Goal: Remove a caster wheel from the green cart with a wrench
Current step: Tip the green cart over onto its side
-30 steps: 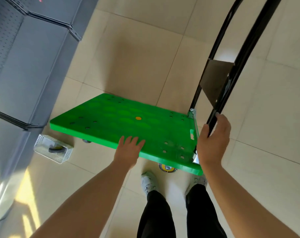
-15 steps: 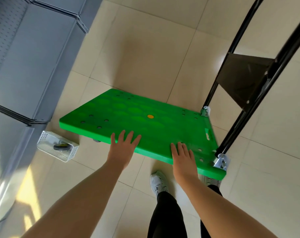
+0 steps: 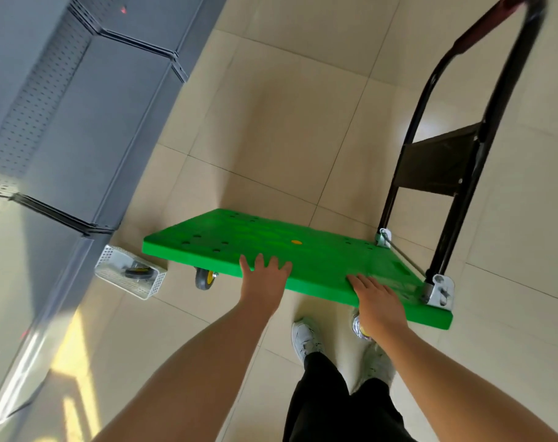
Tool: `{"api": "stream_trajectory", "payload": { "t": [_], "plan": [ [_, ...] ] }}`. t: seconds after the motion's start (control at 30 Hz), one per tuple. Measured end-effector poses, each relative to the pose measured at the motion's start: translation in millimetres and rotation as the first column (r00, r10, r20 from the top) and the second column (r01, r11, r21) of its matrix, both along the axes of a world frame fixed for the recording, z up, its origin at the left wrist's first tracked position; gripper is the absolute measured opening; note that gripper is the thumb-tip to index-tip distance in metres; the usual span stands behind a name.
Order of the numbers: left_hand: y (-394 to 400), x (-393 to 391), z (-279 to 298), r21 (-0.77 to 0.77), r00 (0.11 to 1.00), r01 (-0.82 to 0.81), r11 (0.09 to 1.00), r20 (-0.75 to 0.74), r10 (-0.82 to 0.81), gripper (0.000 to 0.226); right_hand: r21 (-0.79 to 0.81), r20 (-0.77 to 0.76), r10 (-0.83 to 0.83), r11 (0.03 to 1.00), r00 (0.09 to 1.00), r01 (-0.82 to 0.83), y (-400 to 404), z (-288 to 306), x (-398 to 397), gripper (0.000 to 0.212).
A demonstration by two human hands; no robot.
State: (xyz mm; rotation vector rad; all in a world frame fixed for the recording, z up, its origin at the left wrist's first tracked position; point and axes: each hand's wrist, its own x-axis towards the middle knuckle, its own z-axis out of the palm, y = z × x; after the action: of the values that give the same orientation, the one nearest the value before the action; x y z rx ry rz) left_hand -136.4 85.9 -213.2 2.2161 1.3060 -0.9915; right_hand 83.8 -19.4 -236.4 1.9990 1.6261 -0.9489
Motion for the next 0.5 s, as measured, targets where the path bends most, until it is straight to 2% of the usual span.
{"api": "stream_trajectory", "payload": {
  "t": [0.23, 0.4, 0.5],
  "plan": [
    [-23, -5, 17, 0.000, 1.000, 0.008, 1.000, 0.001, -0.008, 0.075, -0.002, 0.020, 0.009, 1.000, 1.000, -0.009, -21, 23, -3, 0.076],
    [-38, -8, 21, 0.020, 0.999, 0.040, 0.999, -0.007, -0.040, 0.067, -0.030, 0.066, 0.034, 0.999, 0.997, -0.033, -41, 35, -10, 0.062],
    [-50, -8, 25, 0.049, 0.999, 0.042, 0.998, -0.001, -0.042, 0.063, 0.006, 0.085, 0.008, 1.000, 0.996, -0.008, -58, 38, -15, 0.056]
  ]
}}
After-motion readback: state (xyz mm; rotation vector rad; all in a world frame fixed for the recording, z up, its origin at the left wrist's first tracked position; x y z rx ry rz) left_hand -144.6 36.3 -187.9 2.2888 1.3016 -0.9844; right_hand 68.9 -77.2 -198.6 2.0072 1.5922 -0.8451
